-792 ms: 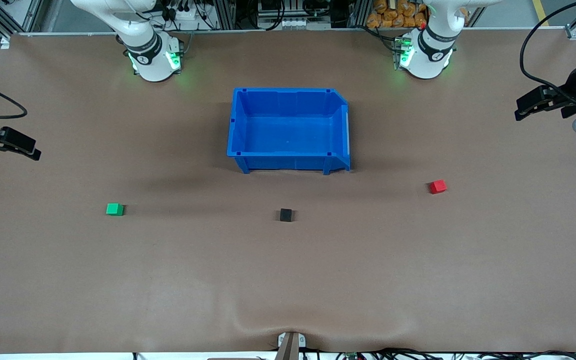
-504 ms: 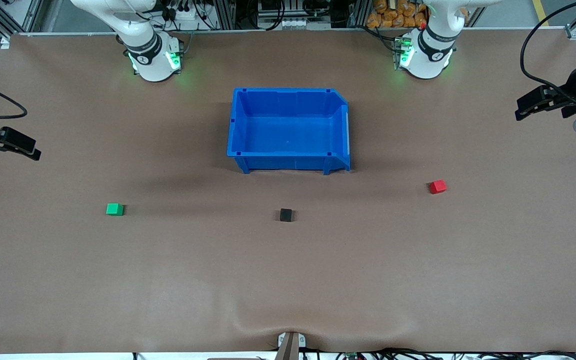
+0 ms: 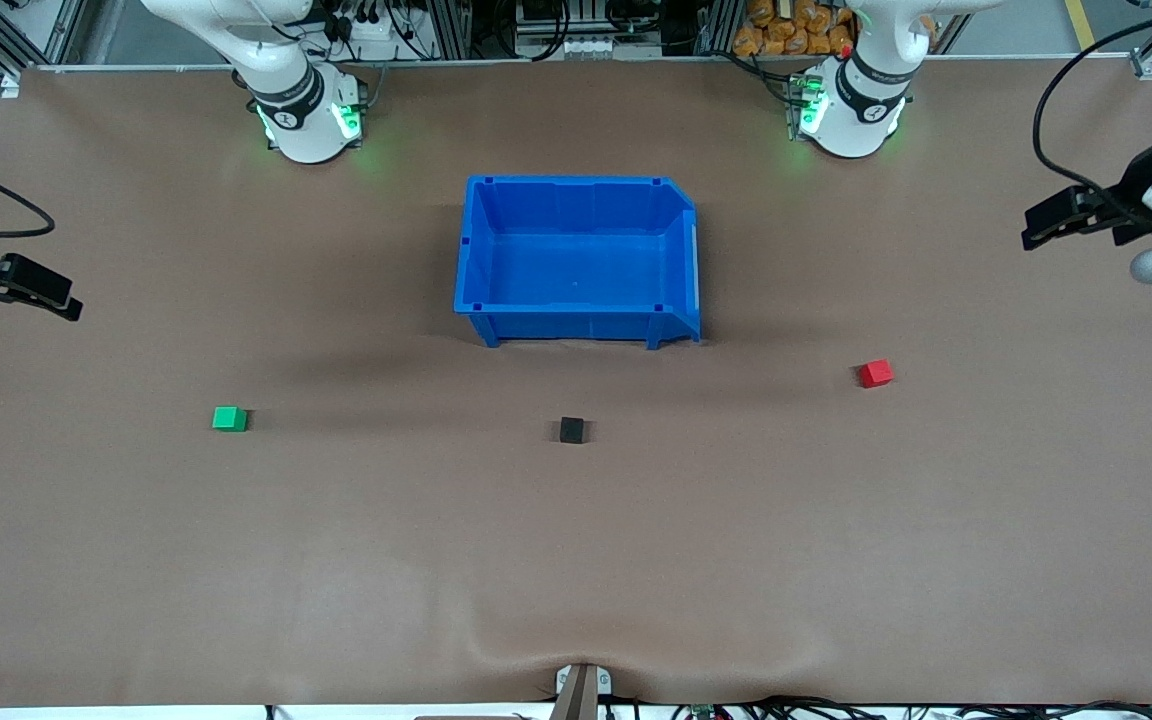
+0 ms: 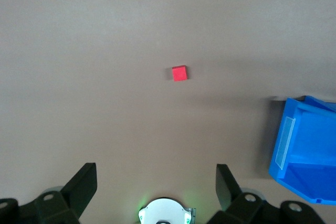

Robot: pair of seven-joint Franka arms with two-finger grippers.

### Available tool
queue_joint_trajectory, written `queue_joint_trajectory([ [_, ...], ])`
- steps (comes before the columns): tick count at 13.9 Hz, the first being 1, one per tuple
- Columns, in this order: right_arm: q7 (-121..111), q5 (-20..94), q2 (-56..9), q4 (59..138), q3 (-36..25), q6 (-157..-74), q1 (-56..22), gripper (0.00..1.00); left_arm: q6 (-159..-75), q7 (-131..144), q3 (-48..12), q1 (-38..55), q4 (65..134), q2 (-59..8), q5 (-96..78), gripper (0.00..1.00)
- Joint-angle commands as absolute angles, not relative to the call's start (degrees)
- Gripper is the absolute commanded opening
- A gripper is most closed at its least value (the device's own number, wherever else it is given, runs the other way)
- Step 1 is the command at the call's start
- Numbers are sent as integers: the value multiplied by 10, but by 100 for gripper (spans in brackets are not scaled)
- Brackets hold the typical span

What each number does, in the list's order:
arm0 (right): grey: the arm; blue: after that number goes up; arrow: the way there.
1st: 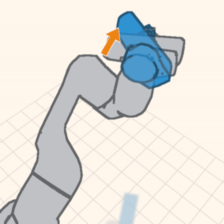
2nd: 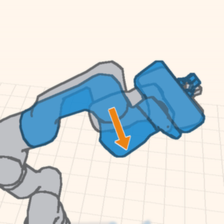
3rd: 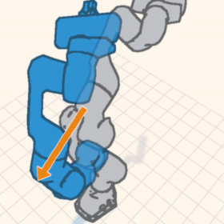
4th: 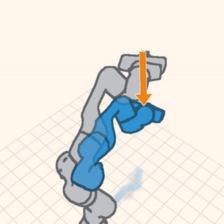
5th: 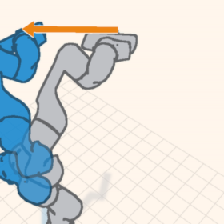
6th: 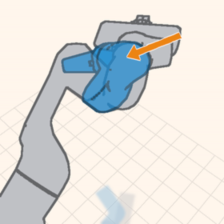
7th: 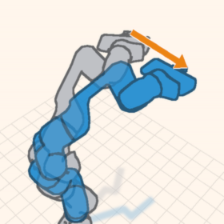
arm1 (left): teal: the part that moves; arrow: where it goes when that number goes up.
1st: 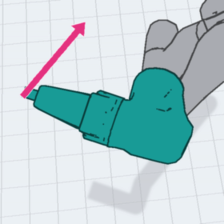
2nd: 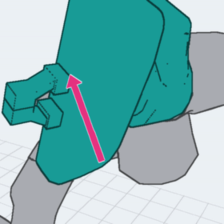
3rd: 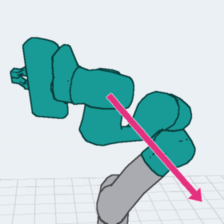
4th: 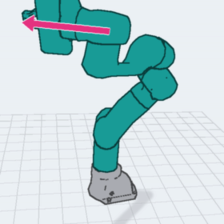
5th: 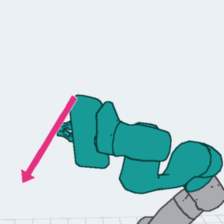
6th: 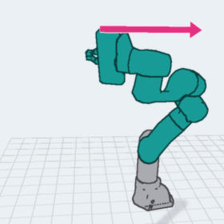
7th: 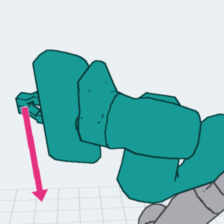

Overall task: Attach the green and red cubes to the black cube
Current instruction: 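Reach the green cube with the right gripper, the red with the left gripper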

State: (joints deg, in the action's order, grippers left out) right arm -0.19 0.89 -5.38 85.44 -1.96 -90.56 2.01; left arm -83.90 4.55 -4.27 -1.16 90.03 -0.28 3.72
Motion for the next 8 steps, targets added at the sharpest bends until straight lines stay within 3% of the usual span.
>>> queue_joint_trajectory([
  [1, 5, 8, -61, 843, -11, -904, 30, 100, -831, 33, -44, -17, 908, -10, 35, 100],
  [8, 5, 8, -126, 843, -12, -904, 48, 100, -867, 45, -44, -14, 922, -32, 35, 100],
])
